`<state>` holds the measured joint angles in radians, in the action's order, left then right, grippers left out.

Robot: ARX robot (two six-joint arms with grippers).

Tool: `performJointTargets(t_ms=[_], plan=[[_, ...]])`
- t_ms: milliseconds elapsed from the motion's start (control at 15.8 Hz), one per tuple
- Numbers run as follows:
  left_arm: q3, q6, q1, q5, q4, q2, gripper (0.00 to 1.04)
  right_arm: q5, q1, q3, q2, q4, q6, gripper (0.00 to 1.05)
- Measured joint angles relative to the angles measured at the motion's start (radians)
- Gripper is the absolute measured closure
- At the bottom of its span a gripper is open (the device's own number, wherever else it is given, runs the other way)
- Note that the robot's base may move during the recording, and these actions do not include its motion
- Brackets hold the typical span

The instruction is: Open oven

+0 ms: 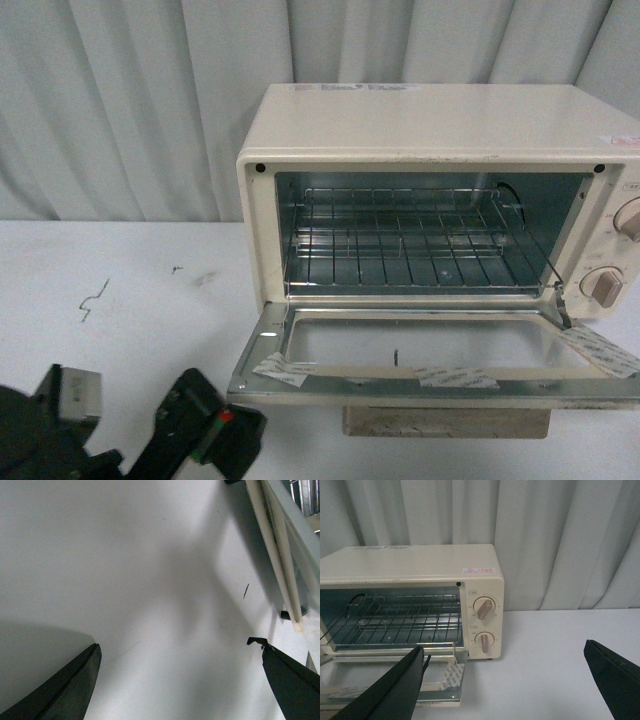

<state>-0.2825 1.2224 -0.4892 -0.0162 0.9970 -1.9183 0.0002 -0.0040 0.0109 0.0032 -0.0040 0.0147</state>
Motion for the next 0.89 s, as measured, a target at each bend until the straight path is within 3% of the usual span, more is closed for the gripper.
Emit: performJointTargets(t_ms=[190,381,698,761,888], plan=[[0.123,-0.139,0.164,0.131,-0.045,0.173,0.07,0.0,0.0,0.0,0.0,0.0,0.0,0.06],[0.181,-0.274,0.282,0.178,-0.283,0.501,0.07,0.0,0.0,0.0,0.0,0.0,0.0,0.06],[0.13,-0.378,0.324,0.154,-0.694,1.074,0.07,0.0,0.0,0.0,0.0,0.0,0.0,0.06],[0.145,-0.443,0.305,0.083,-0.579,1.101,0.11,0.0,0.0,0.0,0.0,0.0,0.0,0.06],[0.251,-0.752,0.295,-0.125,-0.299,1.109,0.3,0.0,0.0,0.0,0.0,0.001,0.0,0.06]])
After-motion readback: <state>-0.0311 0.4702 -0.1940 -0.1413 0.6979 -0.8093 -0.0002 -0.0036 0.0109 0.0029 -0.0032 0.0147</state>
